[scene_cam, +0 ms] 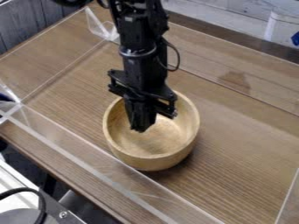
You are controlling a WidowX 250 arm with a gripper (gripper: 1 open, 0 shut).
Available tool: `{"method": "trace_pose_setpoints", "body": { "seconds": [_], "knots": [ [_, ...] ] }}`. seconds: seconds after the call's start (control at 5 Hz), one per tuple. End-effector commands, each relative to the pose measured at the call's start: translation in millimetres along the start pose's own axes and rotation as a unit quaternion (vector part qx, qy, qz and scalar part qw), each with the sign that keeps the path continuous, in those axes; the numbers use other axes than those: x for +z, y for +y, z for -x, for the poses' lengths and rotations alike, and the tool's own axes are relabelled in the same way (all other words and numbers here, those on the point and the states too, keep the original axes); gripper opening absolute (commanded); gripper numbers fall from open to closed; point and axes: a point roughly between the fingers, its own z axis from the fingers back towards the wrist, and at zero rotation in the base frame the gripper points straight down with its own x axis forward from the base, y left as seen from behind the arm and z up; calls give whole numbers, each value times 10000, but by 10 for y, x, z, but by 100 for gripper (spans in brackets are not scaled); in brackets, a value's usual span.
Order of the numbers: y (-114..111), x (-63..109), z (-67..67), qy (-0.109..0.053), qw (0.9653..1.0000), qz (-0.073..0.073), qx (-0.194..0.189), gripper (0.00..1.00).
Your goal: Put the green block in the brown bowl
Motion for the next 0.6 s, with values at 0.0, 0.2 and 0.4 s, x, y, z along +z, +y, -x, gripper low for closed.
{"method": "trace_pose_setpoints", "body": {
  "seconds": [0.0, 0.2, 0.4],
  "knots": [
    [-6, 45, -57, -136, 9999, -21, -38, 0],
    [-6, 25, -68, -125, 9999, -14, -34, 0],
    [-5, 9, -76, -116, 9999, -2, -28, 0]
  ]
}}
